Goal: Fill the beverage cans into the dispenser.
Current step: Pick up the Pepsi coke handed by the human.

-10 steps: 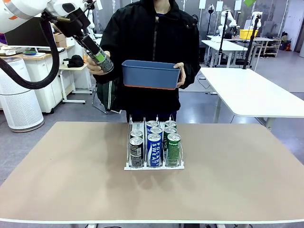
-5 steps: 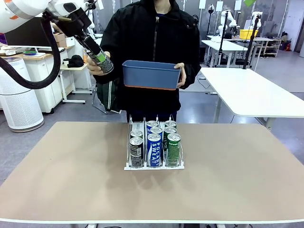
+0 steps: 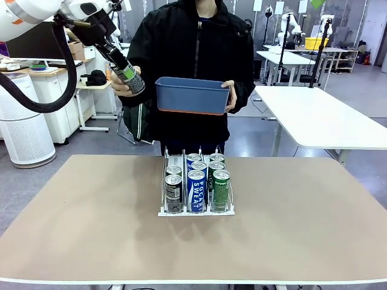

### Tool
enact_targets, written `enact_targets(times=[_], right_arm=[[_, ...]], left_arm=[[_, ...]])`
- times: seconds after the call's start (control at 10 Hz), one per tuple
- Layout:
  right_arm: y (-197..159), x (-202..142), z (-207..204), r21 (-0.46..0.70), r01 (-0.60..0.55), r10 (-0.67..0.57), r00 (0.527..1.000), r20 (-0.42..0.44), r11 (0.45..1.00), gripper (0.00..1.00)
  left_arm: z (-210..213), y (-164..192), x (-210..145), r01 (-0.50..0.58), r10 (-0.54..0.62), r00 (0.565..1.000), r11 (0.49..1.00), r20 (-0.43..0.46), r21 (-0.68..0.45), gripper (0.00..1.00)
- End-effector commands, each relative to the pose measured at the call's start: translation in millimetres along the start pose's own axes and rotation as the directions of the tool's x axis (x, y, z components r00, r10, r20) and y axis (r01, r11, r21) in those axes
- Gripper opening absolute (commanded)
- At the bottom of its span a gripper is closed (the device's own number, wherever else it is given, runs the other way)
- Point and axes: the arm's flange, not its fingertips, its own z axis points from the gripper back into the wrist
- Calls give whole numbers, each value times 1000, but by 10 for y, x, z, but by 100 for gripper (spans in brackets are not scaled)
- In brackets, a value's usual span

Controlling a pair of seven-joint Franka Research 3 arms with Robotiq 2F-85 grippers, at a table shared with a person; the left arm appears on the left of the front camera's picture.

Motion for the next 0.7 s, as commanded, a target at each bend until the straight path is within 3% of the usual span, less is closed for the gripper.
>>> enact_targets(times=[0.0, 0.1, 0.4, 0.5, 0.6], right_arm=[[3, -2, -1, -5, -5, 5, 1000, -11, 1000, 100], [3, -2, -1, -5, -5, 5, 1000, -11, 1000, 100], [3, -2, -1, -5, -5, 5, 1000, -11, 1000, 100], [3, -2, -1, -5, -5, 5, 1000, -11, 1000, 100], [3, -2, -1, -5, -5, 5, 1000, -11, 1000, 100]], left_arm=[[8, 0, -37, -19, 19, 999, 1000, 29, 0, 16], [27, 5, -56, -27, 27, 999, 1000, 36, 2, 1], [41, -4, -52, -20, 20, 1000, 1000, 24, 0, 0], [43, 9, -55, -23, 24, 999, 999, 41, -40, 38], [34, 5, -49, -32, 32, 999, 999, 32, -22, 45]])
